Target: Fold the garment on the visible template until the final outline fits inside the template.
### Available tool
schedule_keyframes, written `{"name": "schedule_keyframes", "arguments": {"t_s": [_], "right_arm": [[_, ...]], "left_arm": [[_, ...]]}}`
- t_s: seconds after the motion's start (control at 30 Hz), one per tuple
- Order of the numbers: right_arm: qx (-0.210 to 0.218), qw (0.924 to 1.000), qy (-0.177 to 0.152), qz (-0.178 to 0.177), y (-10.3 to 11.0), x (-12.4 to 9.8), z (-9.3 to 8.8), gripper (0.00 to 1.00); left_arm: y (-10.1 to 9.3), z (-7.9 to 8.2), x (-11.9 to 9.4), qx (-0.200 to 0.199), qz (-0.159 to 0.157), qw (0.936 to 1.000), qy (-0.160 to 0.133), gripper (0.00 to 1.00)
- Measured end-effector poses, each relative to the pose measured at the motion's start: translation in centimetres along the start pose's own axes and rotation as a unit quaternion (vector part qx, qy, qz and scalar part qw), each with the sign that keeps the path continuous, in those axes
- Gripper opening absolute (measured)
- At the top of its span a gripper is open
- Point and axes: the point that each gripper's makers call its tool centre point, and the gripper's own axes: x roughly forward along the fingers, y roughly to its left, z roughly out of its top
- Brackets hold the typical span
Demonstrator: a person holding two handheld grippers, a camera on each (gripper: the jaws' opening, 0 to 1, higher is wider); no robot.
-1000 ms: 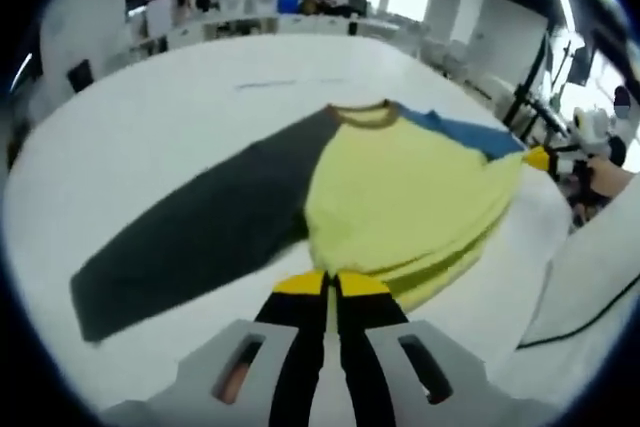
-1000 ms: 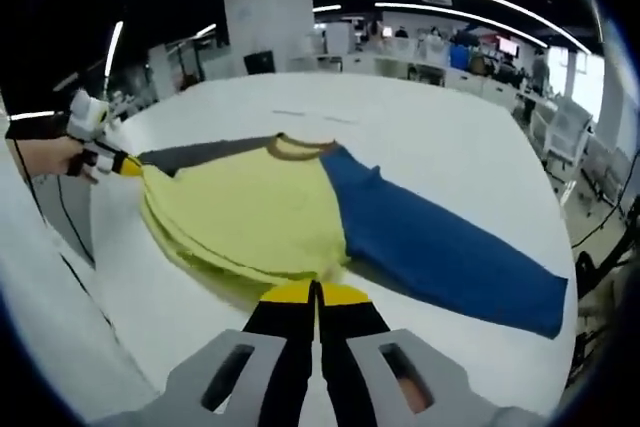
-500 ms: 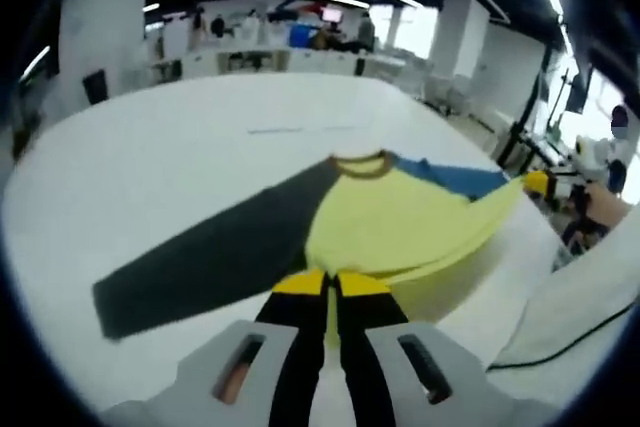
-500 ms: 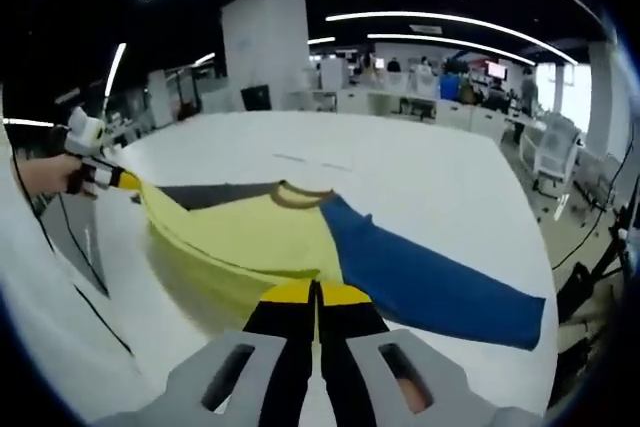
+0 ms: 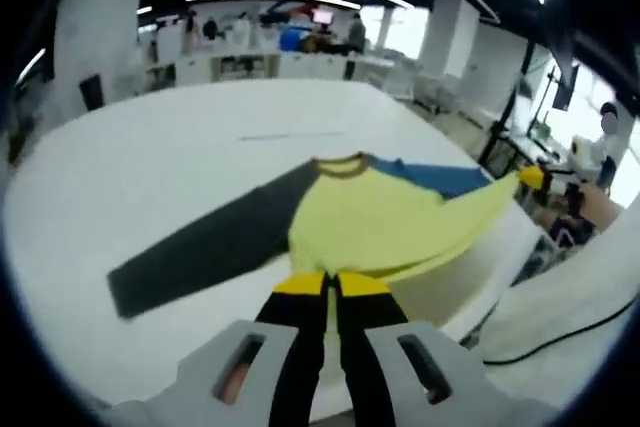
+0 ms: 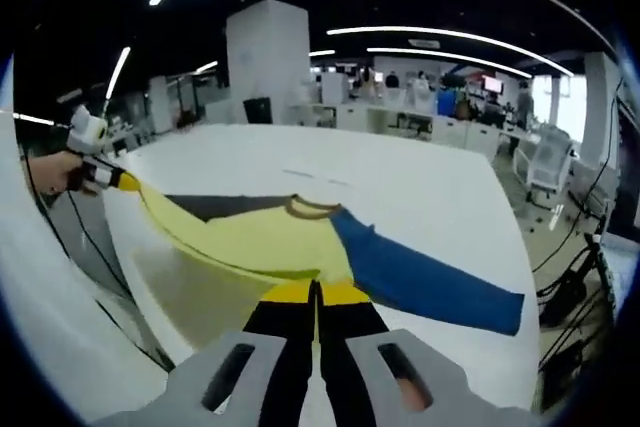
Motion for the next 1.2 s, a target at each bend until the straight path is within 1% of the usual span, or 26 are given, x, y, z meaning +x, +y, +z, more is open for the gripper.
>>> {"name": "schedule_keyframes", "arguments": {"t_s": [0.03,0.07,0.1,0.13,0.2,0.27,0.33,0.4,0.47,0.57,0.6,0.7,0.8,0.87,0.93,1.07,1.2], "right_arm": [[0.000,1.0000,0.000,0.000,0.2,-0.3,0.0,0.01],[0.000,1.0000,-0.001,0.000,0.4,-0.7,-0.1,0.01],[0.001,1.0000,0.000,0.000,0.6,-1.0,-0.2,0.01],[0.001,1.0000,0.001,0.000,0.8,-1.4,-0.3,0.01],[0.001,1.0000,0.003,0.000,1.1,-1.8,-0.5,0.01],[0.001,1.0000,0.008,0.001,1.6,-2.2,-1.1,0.01],[0.005,0.9998,0.017,0.004,2.2,-2.7,-2.1,0.01],[0.007,0.9997,0.024,0.008,2.8,-3.1,-2.9,0.01],[0.008,0.9992,0.037,0.009,3.3,-3.2,-4.1,0.01],[0.009,0.9984,0.055,0.014,4.0,-3.2,-6.0,0.01],[0.008,0.9980,0.060,0.014,4.2,-3.1,-6.6,0.01],[0.027,0.9974,0.065,0.017,4.7,-3.1,-7.8,0.01],[0.022,0.9966,0.077,0.018,5.0,-3.2,-8.8,0.01],[0.025,0.9962,0.081,0.020,5.2,-3.2,-9.3,0.01],[0.030,0.9952,0.091,0.020,5.3,-3.2,-10.6,0.01],[0.025,0.9926,0.116,0.025,5.7,-3.0,-12.7,0.01],[0.014,0.9894,0.141,0.030,5.9,-2.6,-14.6,0.01]], "left_arm": [[-0.1,-0.1,-0.3,0.010,0.000,0.9999,0.005,0.00],[-0.1,-0.4,-0.7,0.030,0.002,0.9994,0.016,0.00],[-0.1,-0.5,-0.8,0.036,0.002,0.9991,0.020,0.00],[-0.4,-1.0,-1.0,0.049,0.000,0.9982,0.034,0.00],[-0.7,-1.3,-1.2,0.056,-0.003,0.9976,0.041,0.00],[-1.0,-1.7,-1.4,0.063,-0.009,0.9968,0.049,0.00],[-1.0,-2.5,-1.4,0.071,-0.012,0.9955,0.062,0.00],[-1.0,-3.6,-1.4,0.082,-0.014,0.9932,0.082,0.00],[-1.2,-4.8,-1.4,0.083,-0.021,0.9914,0.099,0.00],[-1.3,-6.4,-1.3,0.093,-0.028,0.9874,0.125,0.00],[-1.4,-7.2,-1.2,0.100,-0.031,0.9848,0.138,0.00],[-1.7,-8.5,-1.0,0.115,-0.039,0.9795,0.161,0.00],[-1.8,-9.5,-0.6,0.120,-0.043,0.9764,0.174,0.00],[-1.7,-9.9,-0.5,0.122,-0.044,0.9749,0.180,0.00],[-1.6,-10.6,-0.3,0.126,-0.045,0.9728,0.189,0.00],[-1.2,-12.5,0.2,0.143,-0.047,0.9646,0.217,0.00],[-1.3,-13.8,0.7,0.154,-0.050,0.9581,0.236,0.00]]}}
